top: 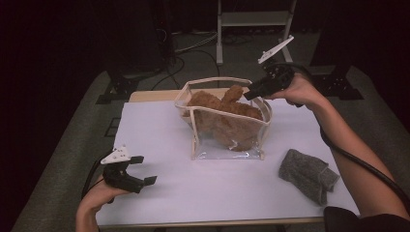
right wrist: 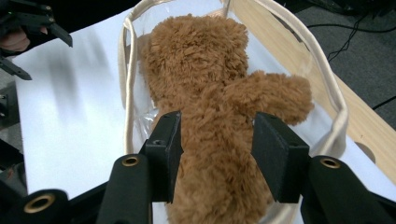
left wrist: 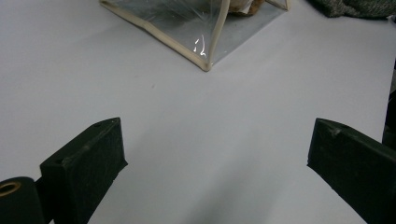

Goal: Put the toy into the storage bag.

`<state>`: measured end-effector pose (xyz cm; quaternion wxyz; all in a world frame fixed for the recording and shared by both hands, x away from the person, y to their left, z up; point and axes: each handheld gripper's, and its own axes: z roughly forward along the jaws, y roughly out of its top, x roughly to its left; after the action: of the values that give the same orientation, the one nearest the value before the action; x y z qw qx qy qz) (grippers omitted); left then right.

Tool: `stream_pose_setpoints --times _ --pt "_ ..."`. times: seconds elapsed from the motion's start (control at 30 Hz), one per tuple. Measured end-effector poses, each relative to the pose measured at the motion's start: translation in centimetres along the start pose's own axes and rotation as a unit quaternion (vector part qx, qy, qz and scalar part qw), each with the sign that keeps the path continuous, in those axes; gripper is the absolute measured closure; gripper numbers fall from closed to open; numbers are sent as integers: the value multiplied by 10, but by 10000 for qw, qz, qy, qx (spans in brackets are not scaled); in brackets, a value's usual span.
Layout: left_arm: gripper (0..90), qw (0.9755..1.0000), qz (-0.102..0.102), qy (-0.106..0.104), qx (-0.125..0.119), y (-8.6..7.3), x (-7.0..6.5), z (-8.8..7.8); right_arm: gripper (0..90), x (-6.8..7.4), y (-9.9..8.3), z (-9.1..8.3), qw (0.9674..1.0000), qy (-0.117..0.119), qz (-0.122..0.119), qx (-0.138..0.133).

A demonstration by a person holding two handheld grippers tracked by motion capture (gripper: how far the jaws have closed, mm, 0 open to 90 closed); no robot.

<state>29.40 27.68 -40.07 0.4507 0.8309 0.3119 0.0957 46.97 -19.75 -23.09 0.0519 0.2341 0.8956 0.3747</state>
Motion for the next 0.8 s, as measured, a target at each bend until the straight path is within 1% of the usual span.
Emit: stream_pose_setpoints --times 0.03,0.13,0.17,0.2,0.3,0.7,0.8 --pt "31 10000 -5 1 -19 -1 0 0 513 0 -1 -2 10000 10 69 6" --pt "31 10000 -18 11 -27 -1 1 -1 512 -1 -5 -6 10000 -27 60 12" --pt "31 10000 -31 12 -31 -1 2 -1 510 -2 -8 -9 9999 -44 147 -12" --pt "31 10000 -27 16 -30 -1 2 -2 509 -3 -9 -10 9999 -56 136 -18" --pt "31 10000 -32 18 -40 -1 2 -2 507 -3 -13 -14 9998 -63 201 -60" --pt "31 10000 -49 15 -52 -2 3 -3 497 1 -24 -35 9996 -124 200 -180" --pt "31 10000 -33 6 -49 -2 3 -2 494 2 -32 -41 9994 -171 241 -191"
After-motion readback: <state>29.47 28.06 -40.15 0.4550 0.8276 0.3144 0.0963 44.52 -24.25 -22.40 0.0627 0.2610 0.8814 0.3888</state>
